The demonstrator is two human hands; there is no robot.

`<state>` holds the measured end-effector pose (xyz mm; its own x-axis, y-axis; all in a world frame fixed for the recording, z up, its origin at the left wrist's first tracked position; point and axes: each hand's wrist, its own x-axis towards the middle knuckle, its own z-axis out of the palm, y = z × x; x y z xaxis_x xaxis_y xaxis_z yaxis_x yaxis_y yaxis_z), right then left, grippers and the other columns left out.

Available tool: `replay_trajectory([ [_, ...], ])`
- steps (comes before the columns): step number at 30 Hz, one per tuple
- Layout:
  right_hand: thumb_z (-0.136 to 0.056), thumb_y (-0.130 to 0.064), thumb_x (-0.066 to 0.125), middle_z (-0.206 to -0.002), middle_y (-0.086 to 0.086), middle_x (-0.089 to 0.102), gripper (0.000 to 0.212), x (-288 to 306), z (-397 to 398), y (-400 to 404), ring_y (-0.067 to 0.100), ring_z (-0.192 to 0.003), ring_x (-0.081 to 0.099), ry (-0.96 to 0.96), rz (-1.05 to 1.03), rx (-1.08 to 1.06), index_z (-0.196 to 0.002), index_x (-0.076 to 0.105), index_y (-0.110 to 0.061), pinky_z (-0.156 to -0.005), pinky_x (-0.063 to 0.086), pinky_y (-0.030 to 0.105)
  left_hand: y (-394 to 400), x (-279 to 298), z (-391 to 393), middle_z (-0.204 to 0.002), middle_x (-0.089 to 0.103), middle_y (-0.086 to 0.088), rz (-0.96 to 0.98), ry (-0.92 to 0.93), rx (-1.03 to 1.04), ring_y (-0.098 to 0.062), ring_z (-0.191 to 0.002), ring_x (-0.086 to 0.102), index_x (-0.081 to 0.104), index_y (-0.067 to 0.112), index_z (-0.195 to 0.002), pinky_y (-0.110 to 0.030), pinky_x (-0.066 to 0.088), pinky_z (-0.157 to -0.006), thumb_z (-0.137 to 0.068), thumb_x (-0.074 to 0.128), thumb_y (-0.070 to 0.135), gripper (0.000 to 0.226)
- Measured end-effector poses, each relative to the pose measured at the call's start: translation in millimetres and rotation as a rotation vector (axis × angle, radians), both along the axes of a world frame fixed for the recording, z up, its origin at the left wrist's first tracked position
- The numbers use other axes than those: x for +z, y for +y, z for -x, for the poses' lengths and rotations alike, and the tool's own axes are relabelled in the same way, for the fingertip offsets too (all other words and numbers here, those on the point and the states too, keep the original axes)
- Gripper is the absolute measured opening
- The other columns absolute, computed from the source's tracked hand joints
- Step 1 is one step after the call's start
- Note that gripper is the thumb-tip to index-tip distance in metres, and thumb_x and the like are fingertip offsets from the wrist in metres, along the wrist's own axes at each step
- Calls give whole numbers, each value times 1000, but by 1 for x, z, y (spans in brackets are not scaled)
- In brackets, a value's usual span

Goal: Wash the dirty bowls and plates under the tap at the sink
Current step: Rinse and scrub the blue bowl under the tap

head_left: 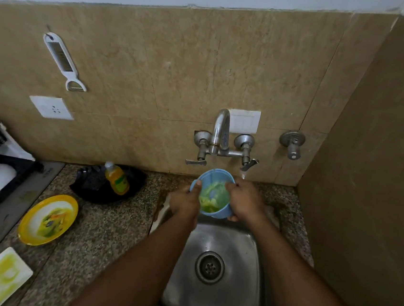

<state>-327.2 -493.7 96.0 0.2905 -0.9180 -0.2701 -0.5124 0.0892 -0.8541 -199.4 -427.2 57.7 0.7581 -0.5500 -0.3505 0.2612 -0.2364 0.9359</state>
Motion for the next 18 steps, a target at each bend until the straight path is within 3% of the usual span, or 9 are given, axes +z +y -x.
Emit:
replay_trajectory([
  [2, -96, -36, 48, -102, 10, 74, 32, 0, 1, 14, 31, -90, 69, 140, 230, -10, -113, 70, -19, -75, 55, 36, -8, -5, 6, -82, 74, -4, -143, -68, 13, -25, -78, 74, 76, 13, -90, -43, 64, -77, -86, 70, 60, 48],
  [5, -101, -33, 43, -113, 14, 72, 38, -4, 6, 22, 36, -102, 67, 249, 417, -106, -133, 62, -23, -81, 52, 38, -15, -5, 19, -92, 76, -12, -87, 21, -78, -32, -88, 75, 74, 5, -96, -53, 62, -84, -94, 64, 47, 43],
  [7, -102, -32, 43, -116, 15, 71, 42, -6, 13, 19, 38, -104, 66, 238, 440, -187, -142, 55, -27, -84, 52, 40, -12, 0, 29, -105, 75, -23, 74, 195, -167, -38, -96, 74, 72, 3, -106, -57, 60, -88, -100, 56, 18, 22],
  [10, -102, -29, 46, -113, 17, 72, 39, -11, 23, 15, 40, -101, 66, 225, 458, -251, -139, 58, -24, -79, 50, 40, -5, 8, 37, -122, 68, -30, 154, 393, -297, -43, -109, 69, 66, 2, -123, -51, 62, -84, -96, 44, -8, 37],
  [14, -103, -28, 47, -112, 19, 72, 37, -21, 33, 10, 41, -99, 66, 157, 418, -293, -136, 61, -19, -77, 50, 40, -4, 6, 35, -131, 66, -26, 156, 490, -546, -44, -103, 72, 56, 18, -140, -58, 61, -84, -87, 45, -17, 64],
  [18, -103, -22, 50, -116, 14, 73, 32, -25, 31, 7, 35, -103, 67, 19, 392, -258, -130, 66, -15, -83, 50, 37, -5, 0, 24, -128, 69, -21, 150, 422, -566, -41, -108, 72, 56, 20, -141, -55, 61, -86, -82, 62, -22, 73],
])
